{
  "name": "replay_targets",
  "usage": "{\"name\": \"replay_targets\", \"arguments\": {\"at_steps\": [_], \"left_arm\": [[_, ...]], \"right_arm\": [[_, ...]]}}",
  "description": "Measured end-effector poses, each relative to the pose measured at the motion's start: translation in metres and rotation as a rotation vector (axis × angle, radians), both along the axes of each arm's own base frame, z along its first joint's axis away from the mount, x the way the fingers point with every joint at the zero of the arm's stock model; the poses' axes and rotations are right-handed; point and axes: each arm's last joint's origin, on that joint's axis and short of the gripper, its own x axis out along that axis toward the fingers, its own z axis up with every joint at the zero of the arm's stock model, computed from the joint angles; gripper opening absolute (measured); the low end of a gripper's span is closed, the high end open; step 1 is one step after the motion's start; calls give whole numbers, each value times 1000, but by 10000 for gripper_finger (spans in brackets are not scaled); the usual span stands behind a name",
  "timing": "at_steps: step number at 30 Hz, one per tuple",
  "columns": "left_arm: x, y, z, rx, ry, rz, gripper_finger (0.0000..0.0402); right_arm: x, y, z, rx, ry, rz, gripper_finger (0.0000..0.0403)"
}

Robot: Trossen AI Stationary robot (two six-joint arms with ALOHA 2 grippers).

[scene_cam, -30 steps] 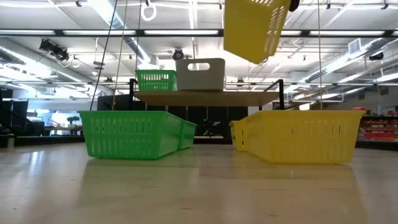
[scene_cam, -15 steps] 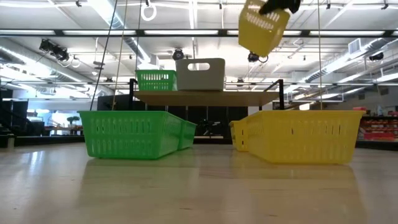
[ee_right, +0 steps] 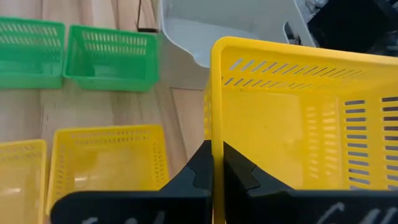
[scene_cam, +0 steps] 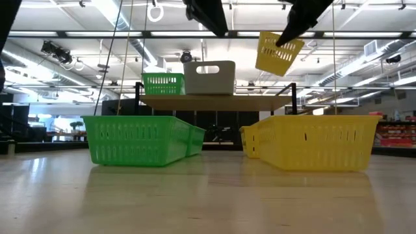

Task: Stack baskets on shelf by color
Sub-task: Put the bottom yellow bin on the shelf

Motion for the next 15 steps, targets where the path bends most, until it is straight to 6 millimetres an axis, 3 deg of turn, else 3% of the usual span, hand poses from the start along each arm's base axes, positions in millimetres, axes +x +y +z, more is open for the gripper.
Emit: {"name": "replay_targets", "arguments": {"at_steps": [15], "left_arm": [[5,59,-3,55,28,-6,133]], "right_arm": [[19,-18,-19,68,70,100,14]]}}
